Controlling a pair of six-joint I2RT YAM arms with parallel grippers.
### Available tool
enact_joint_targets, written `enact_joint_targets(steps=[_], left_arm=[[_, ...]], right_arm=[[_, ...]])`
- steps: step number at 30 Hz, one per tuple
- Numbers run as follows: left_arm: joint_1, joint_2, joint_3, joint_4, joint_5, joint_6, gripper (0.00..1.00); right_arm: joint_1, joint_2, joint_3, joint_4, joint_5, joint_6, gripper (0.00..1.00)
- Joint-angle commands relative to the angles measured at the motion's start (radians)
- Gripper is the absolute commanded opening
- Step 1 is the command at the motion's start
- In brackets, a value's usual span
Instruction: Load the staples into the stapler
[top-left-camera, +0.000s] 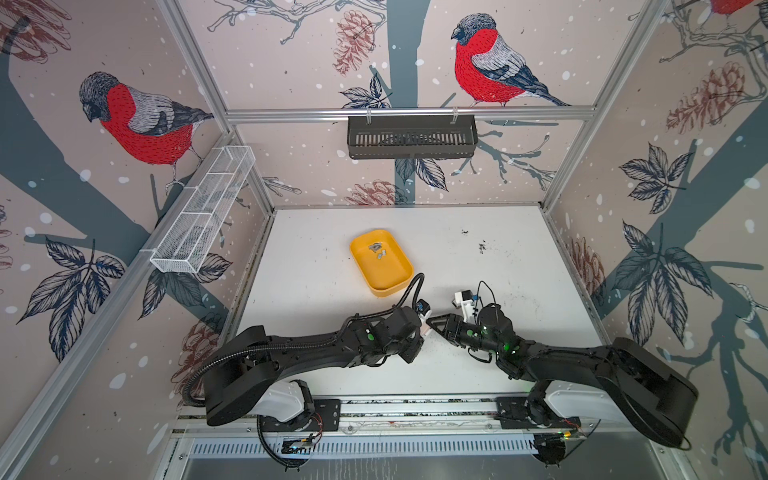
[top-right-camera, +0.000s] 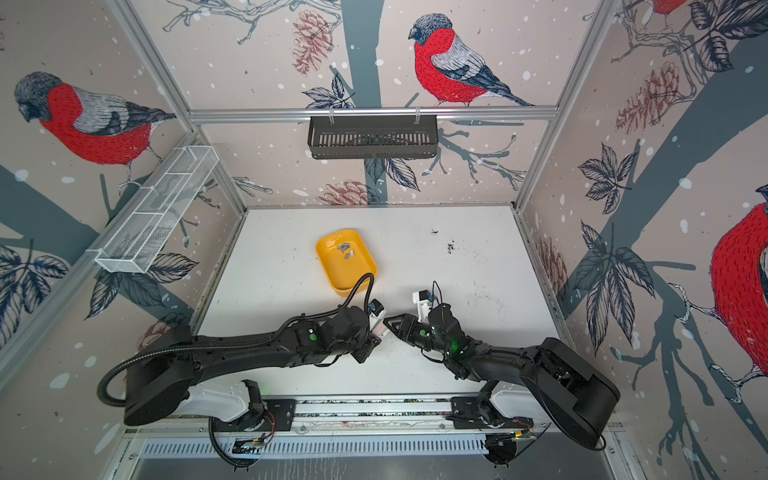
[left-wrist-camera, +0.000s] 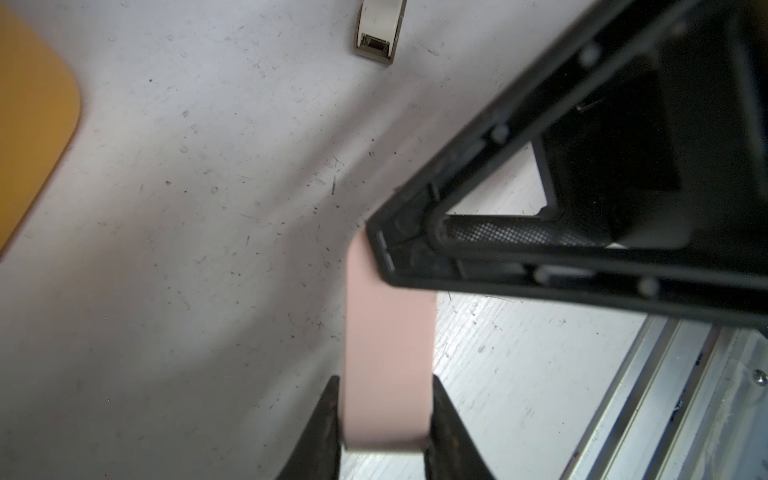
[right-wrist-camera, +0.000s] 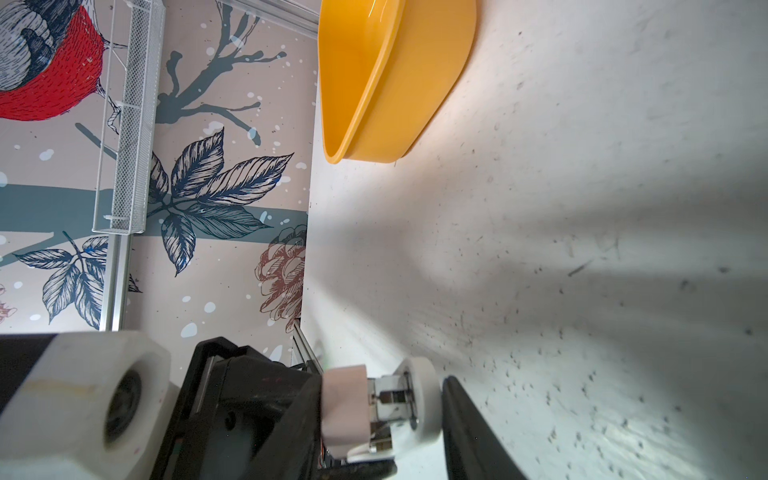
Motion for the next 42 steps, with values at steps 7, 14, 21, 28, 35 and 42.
enact_joint_targets(steps=[7,14,21,28,35,42], left_arm=[[-0.002,0.004,0.003,0.035,-0.006,-0.001,0.21],[-0.002,0.005,0.0,0.033,-0.007,-0.003,0.21],[-0.003,0.005,-0.005,0.04,-0.008,-0.004,0.2],[-0.002,0.002,-0.012,0.045,-0.007,-0.011,0.2],[-0.002,-0.001,-0.014,0.045,-0.009,-0.011,0.2],[-0.002,0.0,-0.014,0.05,-0.007,-0.01,0.19]], right_arm=[[0.002,0.002,0.007,0.02,0.001,-0.007,0.42],[0.002,0.002,0.007,0.02,0.003,-0.007,0.4],[0.002,0.001,0.005,0.02,0.004,-0.007,0.38],[0.002,0.002,0.001,0.022,0.005,-0.005,0.37],[0.002,0.002,0.001,0.023,0.006,-0.004,0.44],[0.002,0.002,0.002,0.026,0.005,-0.004,0.51]])
